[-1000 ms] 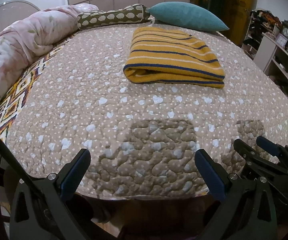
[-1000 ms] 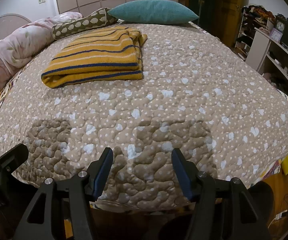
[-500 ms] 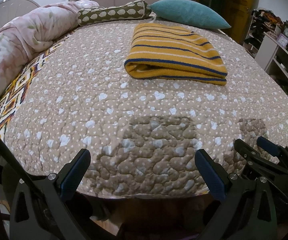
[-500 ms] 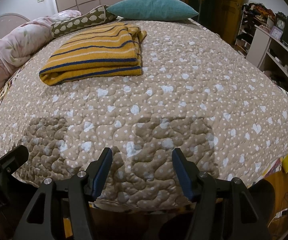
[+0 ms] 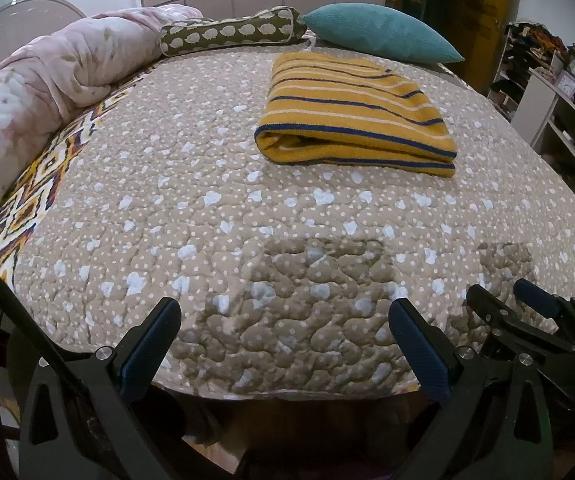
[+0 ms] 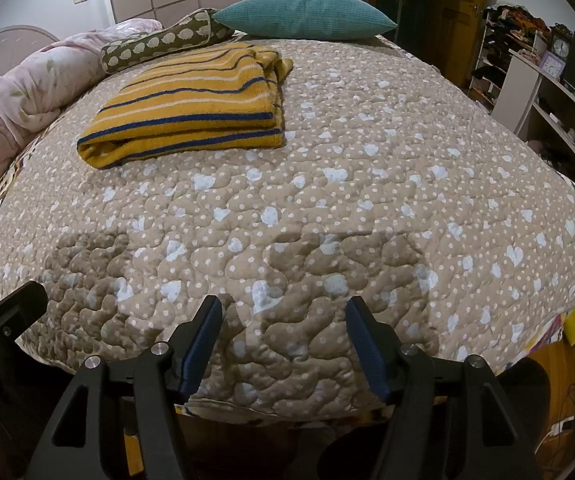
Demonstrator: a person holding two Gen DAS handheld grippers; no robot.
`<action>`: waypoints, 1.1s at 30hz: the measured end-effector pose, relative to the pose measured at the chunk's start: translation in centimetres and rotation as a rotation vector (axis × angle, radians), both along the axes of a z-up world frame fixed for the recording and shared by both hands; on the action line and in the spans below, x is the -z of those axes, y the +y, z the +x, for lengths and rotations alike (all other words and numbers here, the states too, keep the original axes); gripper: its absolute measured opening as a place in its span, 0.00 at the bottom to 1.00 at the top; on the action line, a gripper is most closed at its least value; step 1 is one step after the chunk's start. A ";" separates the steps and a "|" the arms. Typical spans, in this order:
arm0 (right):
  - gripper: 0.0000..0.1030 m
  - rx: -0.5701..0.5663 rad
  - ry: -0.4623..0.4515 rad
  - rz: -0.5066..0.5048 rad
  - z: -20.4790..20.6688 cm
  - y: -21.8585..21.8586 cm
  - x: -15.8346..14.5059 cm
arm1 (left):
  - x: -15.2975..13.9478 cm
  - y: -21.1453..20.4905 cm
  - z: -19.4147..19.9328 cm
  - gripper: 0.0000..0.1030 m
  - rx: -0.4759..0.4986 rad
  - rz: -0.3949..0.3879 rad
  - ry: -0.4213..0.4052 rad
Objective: Fold small clothes
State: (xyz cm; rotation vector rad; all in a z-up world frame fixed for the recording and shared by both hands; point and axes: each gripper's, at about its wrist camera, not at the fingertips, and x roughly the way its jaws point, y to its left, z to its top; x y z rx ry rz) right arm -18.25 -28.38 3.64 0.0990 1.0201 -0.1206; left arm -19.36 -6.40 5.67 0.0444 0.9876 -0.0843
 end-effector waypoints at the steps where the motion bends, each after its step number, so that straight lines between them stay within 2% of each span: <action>1: 0.67 -0.001 0.000 0.000 0.0 0.0 0.1 | 0.0 -0.1 0.0 1.00 0.000 0.000 0.000; 33: 0.72 -0.012 0.011 -0.005 0.2 0.1 0.8 | 0.9 0.1 0.4 1.00 -0.009 -0.004 0.032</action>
